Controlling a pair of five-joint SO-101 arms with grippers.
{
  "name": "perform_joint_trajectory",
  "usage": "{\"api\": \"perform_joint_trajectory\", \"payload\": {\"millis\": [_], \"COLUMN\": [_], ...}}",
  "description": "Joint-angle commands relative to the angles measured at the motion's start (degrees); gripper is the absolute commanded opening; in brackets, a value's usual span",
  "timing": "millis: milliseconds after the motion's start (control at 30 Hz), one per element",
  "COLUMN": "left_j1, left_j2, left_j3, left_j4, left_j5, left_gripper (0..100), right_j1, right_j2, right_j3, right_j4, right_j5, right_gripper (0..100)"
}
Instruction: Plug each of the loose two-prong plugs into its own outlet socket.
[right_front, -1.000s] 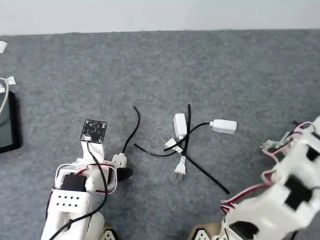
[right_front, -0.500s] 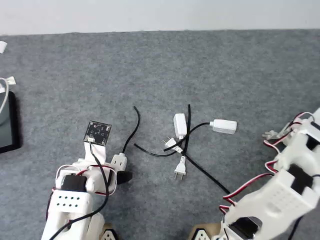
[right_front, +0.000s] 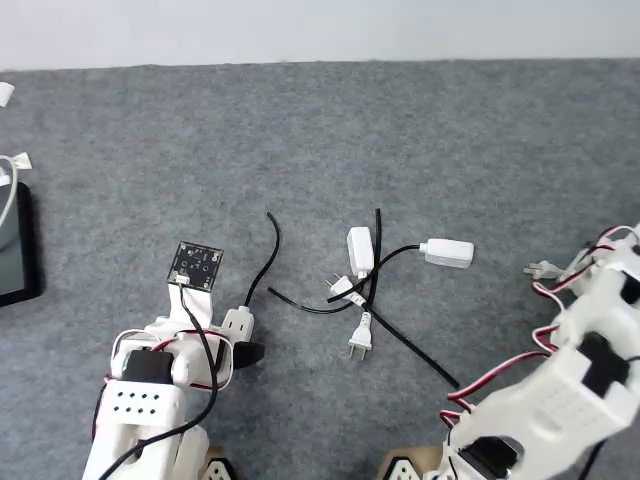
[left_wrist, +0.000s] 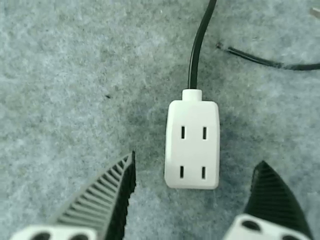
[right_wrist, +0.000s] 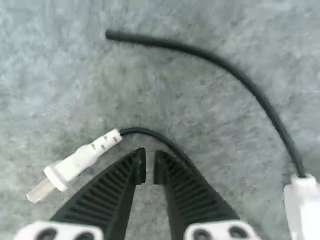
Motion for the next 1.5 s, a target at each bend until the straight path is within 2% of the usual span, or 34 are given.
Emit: {"api": "perform_joint_trajectory", "payload": {"millis": [0, 167, 400, 567, 700, 800, 933, 1067, 1200, 1333, 1467], "left_j1": [0.0, -0.1, -0.2, -0.3, -0.3, -0.3, -0.3, -0.3, -0.3, -0.3, -0.3], "left_j2": [-0.8, -0.8, -0.8, -0.8, -0.8, -0.8, -0.8, -0.8, -0.8, -0.8, -0.8], "left_j3": [-0.1, -0.1, -0.1, -0.1, -0.1, -0.1, -0.1, -0.1, -0.1, -0.1, -0.1], "left_j4": [-0.3, -0.4, -0.4, -0.3, -0.3, -0.3, -0.3, -0.3, -0.3, -0.3, -0.3], "left_j5": [-0.7, -0.7, -0.7, -0.8, -0.8, -0.8, -0.8, -0.8, -0.8, -0.8, -0.8], "left_gripper": [28, 28, 28, 28, 28, 28, 28, 28, 28, 28, 28], "right_j1": [-0.9, -5.2, -10.5, -10.6, -9.3, -9.1, -9.3, -9.5, -11.8, -17.4, -22.8], "right_j2": [-6.2, -8.7, -5.1, 1.5, 5.0, 7.1, 8.9, 9.1, 9.0, 8.9, 5.3], "right_j3": [-3.1, -3.1, -5.3, -10.7, -14.5, -15.4, -15.3, -17.6, -23.8, -31.6, -32.4], "right_j4": [1.1, 4.2, 3.2, 6.6, 10.4, 10.7, 10.6, 10.6, 15.7, 22.1, 23.3], "right_j5": [-3.7, -5.0, -6.5, -7.1, -7.0, -6.9, -5.1, -4.3, -2.6, 2.6, 7.9], "right_gripper": [11.3, 11.6, 11.7, 12.3, 18.4, 16.0, 11.0, 0.3, 1.0, 0.9, 0.9]}}
